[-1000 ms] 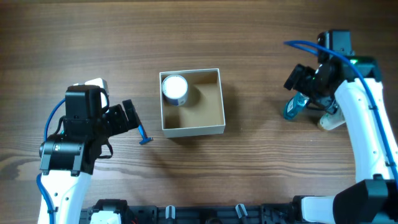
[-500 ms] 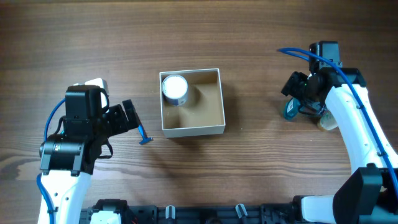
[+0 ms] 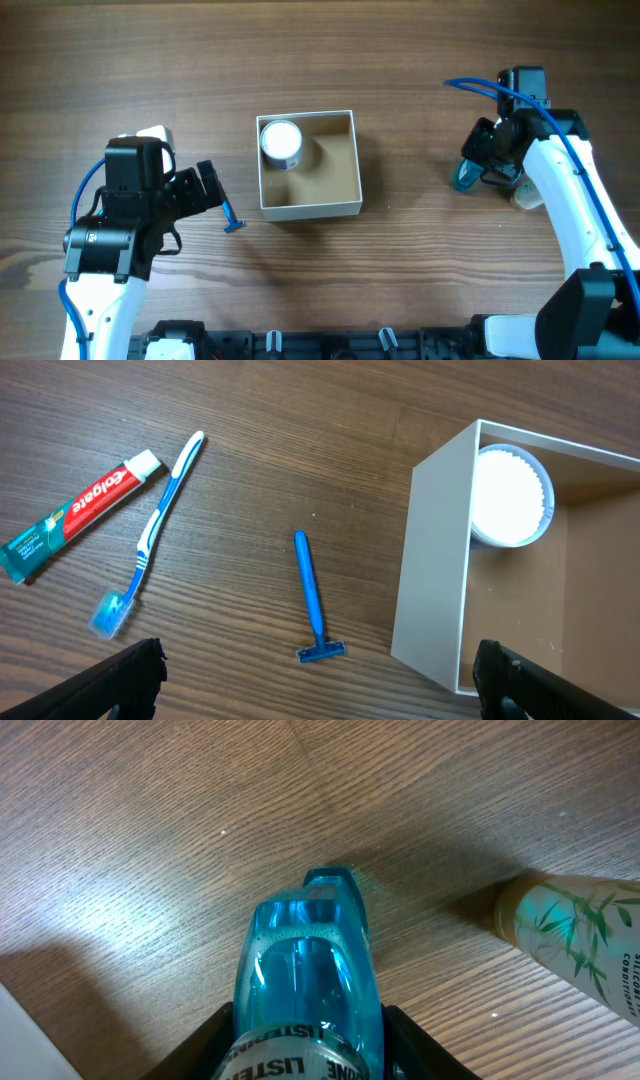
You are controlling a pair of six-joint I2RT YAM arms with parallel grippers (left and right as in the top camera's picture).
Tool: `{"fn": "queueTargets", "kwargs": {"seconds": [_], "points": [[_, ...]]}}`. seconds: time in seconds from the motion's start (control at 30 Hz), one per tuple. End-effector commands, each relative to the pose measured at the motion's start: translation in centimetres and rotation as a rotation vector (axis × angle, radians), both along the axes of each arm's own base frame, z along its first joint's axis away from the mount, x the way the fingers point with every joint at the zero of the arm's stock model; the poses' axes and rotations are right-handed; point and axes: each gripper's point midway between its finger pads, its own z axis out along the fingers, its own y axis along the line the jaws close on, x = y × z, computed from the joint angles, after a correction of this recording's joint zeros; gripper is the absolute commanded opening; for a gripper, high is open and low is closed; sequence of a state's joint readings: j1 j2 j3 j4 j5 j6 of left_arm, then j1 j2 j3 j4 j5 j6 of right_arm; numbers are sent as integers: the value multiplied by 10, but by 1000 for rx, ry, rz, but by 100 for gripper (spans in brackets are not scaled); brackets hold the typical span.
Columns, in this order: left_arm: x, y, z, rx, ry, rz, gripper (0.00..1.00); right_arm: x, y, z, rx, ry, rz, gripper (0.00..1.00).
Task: Pack container
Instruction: 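Reach the right gripper to the blue mouthwash bottle and grasp it, then place the mouthwash bottle in the box beside the tub, release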
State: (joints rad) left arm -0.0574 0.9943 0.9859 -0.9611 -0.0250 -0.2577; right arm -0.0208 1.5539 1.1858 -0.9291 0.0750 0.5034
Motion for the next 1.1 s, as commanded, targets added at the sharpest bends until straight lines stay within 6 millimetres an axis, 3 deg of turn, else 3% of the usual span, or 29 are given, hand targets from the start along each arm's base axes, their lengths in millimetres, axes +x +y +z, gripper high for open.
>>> {"fn": "queueTargets", "kwargs": {"seconds": [0.0, 0.1, 0.17, 0.2, 0.3, 0.37, 0.5, 0.63, 0.73, 0.8, 0.87, 1.07], "points": [[2, -2, 7, -17, -19, 5, 100, 0, -1, -4, -8, 11, 3, 40], [2, -2, 7, -17, -19, 5, 100, 0, -1, -4, -7, 11, 4, 31], [3, -2, 7, -17, -19, 5, 100, 0, -1, -3, -7, 11, 5, 20], [2, -2, 7, -17, -19, 5, 100, 1, -1, -3, -7, 6, 5, 4], [2, -2, 7, -17, -19, 5, 100, 5, 8, 6, 24, -6, 69, 4], [2, -2, 7, -17, -19, 5, 100, 9, 16, 22, 39, -31, 124, 4], [2, -2, 7, -17, -19, 5, 100, 21, 53, 89, 4, -128, 363, 4], [3, -3, 7, -18, -19, 5, 100, 26, 122, 169, -23, -302, 624, 4], [3, -3, 7, -18, -19, 5, 100, 26, 168, 197, -16, -415, 753, 4], [3, -3, 7, -18, -19, 5, 100, 25, 199, 198, -4, -449, 821, 4], [3, -3, 7, -18, -19, 5, 100, 26, 221, 185, 6, -427, 864, 4], [3, -3, 6, -18, -16, 5, 100, 36, 263, 129, 22, -308, 921, 4]]}}
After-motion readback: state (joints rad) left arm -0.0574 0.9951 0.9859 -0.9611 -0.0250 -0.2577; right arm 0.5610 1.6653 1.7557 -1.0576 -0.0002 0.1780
